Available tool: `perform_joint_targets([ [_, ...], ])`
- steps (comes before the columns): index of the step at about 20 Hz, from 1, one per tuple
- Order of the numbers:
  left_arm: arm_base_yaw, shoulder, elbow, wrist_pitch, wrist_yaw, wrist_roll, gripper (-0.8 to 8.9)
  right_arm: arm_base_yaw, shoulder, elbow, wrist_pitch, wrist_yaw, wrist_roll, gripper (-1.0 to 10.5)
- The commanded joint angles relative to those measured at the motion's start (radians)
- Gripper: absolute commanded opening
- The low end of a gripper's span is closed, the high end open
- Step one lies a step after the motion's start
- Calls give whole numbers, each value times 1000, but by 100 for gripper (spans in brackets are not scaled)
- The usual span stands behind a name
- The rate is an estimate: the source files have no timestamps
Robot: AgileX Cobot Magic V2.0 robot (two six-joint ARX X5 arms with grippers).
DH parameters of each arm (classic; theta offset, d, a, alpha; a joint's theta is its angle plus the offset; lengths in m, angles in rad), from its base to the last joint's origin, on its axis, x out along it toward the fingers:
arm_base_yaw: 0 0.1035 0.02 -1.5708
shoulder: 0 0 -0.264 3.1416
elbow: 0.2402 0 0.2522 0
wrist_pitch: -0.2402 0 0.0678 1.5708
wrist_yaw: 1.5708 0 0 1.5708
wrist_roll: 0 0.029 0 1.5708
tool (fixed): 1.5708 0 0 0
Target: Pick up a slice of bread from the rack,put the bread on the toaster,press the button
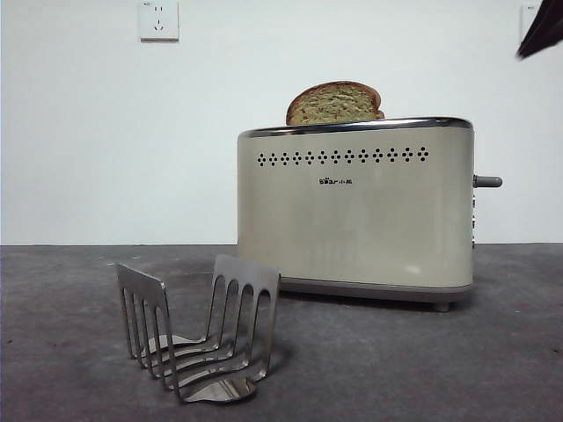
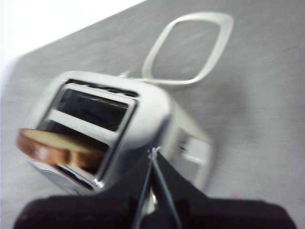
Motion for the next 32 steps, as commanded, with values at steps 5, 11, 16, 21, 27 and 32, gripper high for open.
perform_joint_targets([
  [5, 13, -9, -5, 2, -40, 35, -4, 60, -224, 113, -176, 183, -53, -1],
  [11, 14, -8, -4, 2, -36, 35, -4, 58, -248, 238, -301, 255, -53, -1],
  [16, 14, -8, -4, 2, -36, 35, -3, 58, -234, 258, -299, 270, -53, 0],
  [21, 16, -8, -2, 3, -58, 59, -4, 58, -202, 258, -301, 304, -53, 0],
  [27, 109, -9, -3, 3, -249, 356, -1, 58, -141, 258, -301, 322, -53, 0],
  [32, 169, -19, -4, 3, -242, 400, -1, 58, -84, 258, -300, 355, -53, 0],
])
